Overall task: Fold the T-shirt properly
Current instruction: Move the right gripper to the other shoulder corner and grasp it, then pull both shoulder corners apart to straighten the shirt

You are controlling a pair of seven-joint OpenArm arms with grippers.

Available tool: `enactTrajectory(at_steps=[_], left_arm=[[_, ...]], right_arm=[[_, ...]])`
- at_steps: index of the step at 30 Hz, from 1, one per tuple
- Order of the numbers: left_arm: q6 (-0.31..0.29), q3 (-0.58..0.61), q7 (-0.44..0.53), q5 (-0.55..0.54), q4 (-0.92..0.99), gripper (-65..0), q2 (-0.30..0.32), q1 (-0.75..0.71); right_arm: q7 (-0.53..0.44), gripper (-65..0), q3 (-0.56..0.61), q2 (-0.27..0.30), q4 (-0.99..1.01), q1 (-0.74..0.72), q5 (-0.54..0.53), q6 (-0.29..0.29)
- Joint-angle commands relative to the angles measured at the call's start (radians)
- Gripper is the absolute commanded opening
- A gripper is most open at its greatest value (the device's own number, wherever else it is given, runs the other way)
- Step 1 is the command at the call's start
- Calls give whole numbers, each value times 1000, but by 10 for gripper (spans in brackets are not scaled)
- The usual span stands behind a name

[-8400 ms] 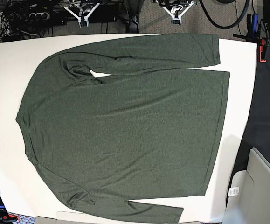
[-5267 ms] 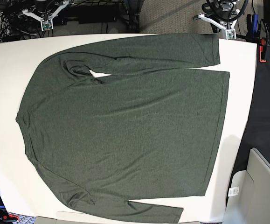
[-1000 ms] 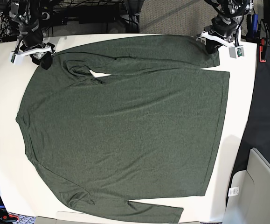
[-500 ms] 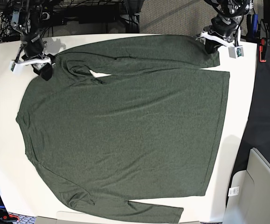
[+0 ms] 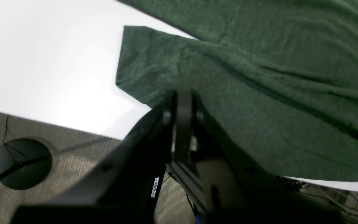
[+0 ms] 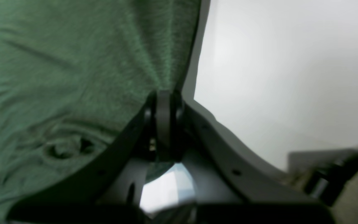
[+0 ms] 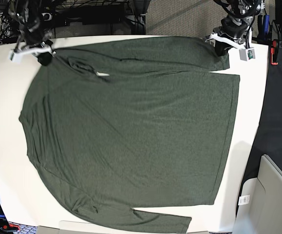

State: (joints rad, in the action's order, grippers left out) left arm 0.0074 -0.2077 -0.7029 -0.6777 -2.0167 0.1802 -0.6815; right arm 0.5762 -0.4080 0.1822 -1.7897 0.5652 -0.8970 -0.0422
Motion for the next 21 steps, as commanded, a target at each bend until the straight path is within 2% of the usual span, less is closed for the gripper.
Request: enactTrajectory(at_steps=[1, 4, 6, 12, 16, 21], left_arm=[[-4, -8, 21, -6, -22, -650, 8, -17], [-4, -8, 21, -6, -22, -650, 8, -20], [-5, -8, 21, -6, -22, -650, 9, -27], [-16, -25, 22, -6, -40, -650, 37, -68], [-83, -57, 84, -7, -48, -650, 40, -93], [-86, -54, 137, -7, -49, -650, 40, -82]], right_arm=[[3, -648, -22, 21, -15, 22, -15, -20], [5, -648, -55, 44, -17, 63, -53, -78], [5, -648, -75, 46, -19, 83, -73, -92], [5, -648, -99, 66, -19, 121, -136, -95], [5, -648, -99, 66, -19, 120, -152, -95], [5, -648, -99, 60, -20, 65, -161, -97]])
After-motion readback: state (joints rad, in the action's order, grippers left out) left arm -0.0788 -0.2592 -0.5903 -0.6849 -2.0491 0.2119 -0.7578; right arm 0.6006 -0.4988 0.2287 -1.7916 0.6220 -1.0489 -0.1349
